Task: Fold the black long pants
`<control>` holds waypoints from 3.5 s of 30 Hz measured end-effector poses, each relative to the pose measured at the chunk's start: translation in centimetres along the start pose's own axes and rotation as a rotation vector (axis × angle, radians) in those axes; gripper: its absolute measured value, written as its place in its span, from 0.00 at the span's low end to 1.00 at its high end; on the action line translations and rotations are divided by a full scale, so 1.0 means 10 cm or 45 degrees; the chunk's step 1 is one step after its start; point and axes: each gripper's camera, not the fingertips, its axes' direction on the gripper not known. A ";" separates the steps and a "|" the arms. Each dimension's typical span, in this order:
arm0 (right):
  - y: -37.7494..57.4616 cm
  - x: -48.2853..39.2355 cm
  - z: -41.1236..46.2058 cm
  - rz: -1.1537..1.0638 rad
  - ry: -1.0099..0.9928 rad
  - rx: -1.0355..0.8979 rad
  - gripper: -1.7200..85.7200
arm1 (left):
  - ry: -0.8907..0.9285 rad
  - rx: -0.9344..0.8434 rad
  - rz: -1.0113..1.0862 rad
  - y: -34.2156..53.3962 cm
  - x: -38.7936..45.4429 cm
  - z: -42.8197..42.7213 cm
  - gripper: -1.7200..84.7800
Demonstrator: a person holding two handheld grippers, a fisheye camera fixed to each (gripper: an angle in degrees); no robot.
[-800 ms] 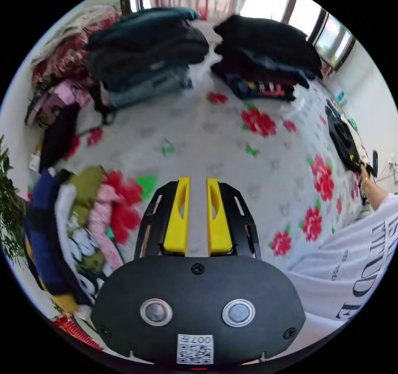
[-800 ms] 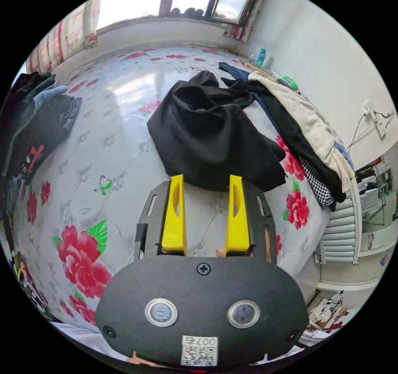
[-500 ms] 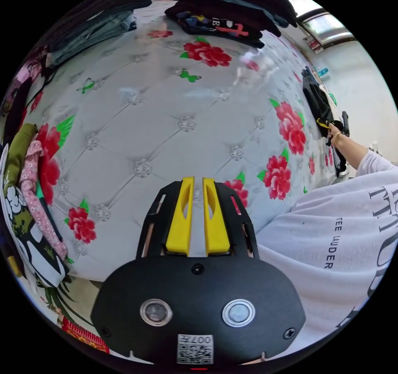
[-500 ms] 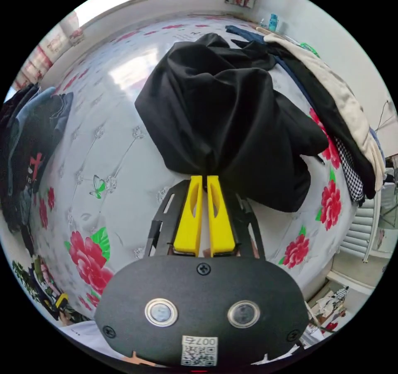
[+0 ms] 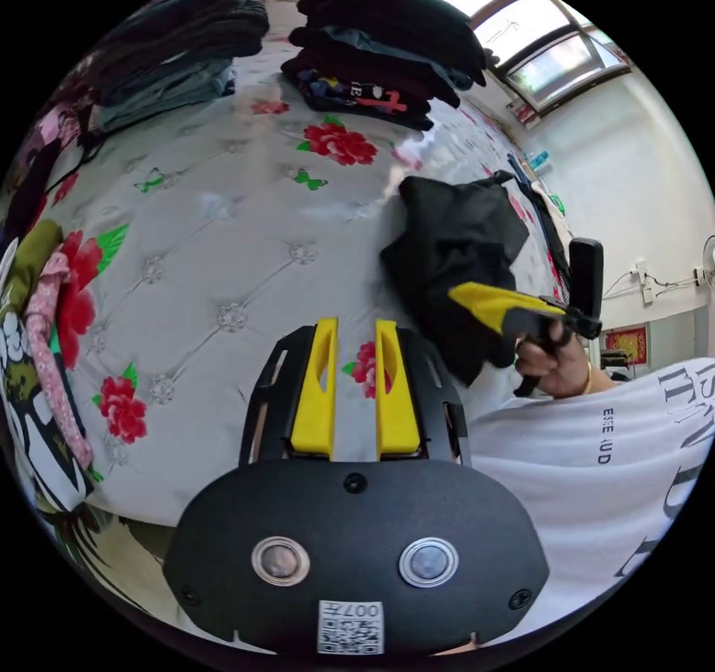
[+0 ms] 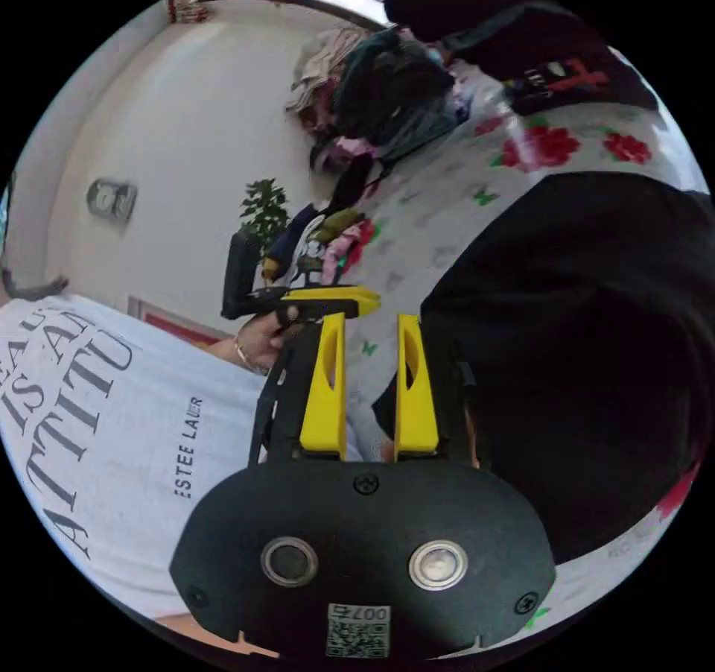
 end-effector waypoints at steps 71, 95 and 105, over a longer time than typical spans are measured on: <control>1.68 -1.60 -3.87 0.333 0.954 0.955 0.02 | -0.842 0.467 0.474 0.60 0.12 -1.59 0.02; 0.98 -0.58 -2.80 0.615 1.319 0.493 0.07 | -0.154 -0.010 -0.035 1.74 -0.49 -0.95 0.02; -1.16 0.55 -1.53 0.404 1.060 0.144 0.12 | -0.351 -0.111 -0.034 -0.28 -0.97 -0.27 0.13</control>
